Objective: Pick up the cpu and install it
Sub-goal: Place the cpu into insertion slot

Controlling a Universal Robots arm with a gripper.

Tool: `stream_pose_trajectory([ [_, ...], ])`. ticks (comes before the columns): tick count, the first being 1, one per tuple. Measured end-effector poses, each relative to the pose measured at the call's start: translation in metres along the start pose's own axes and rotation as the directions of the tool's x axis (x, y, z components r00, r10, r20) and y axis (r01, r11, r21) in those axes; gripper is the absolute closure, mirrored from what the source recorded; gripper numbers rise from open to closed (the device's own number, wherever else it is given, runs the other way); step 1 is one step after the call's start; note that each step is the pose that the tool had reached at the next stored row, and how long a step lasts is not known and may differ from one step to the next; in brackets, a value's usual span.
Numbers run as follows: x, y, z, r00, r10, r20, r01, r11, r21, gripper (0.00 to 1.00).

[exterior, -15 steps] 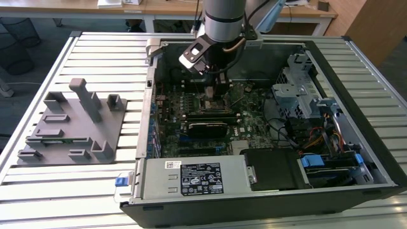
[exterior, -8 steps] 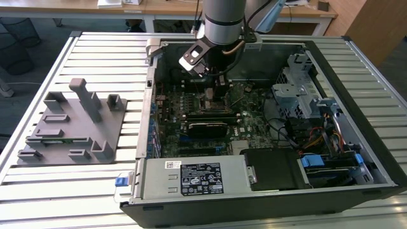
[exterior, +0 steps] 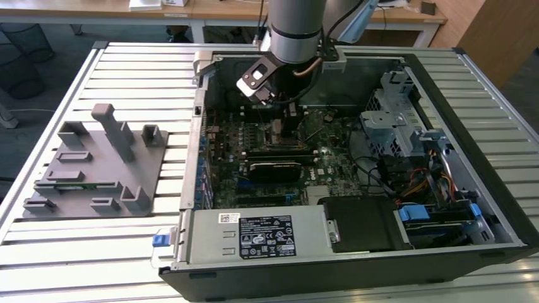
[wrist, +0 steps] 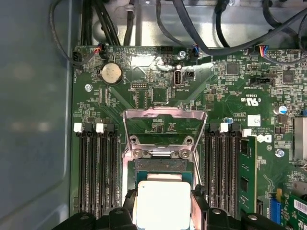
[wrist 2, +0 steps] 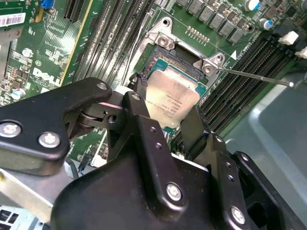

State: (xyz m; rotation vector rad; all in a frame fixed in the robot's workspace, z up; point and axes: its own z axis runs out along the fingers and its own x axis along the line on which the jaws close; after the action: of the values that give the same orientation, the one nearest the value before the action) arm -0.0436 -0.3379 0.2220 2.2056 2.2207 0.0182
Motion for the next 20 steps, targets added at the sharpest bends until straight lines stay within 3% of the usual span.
stream_pose_trajectory([
  [5,0.0,-0.0001,0.0051,0.9995,-0.032,-0.0005,0.032,0.9995,0.0,0.47],
  [20,0.0,-0.0003,0.0167,0.9997,-0.025,-0.0003,0.025,0.9997,0.0001,0.47],
])
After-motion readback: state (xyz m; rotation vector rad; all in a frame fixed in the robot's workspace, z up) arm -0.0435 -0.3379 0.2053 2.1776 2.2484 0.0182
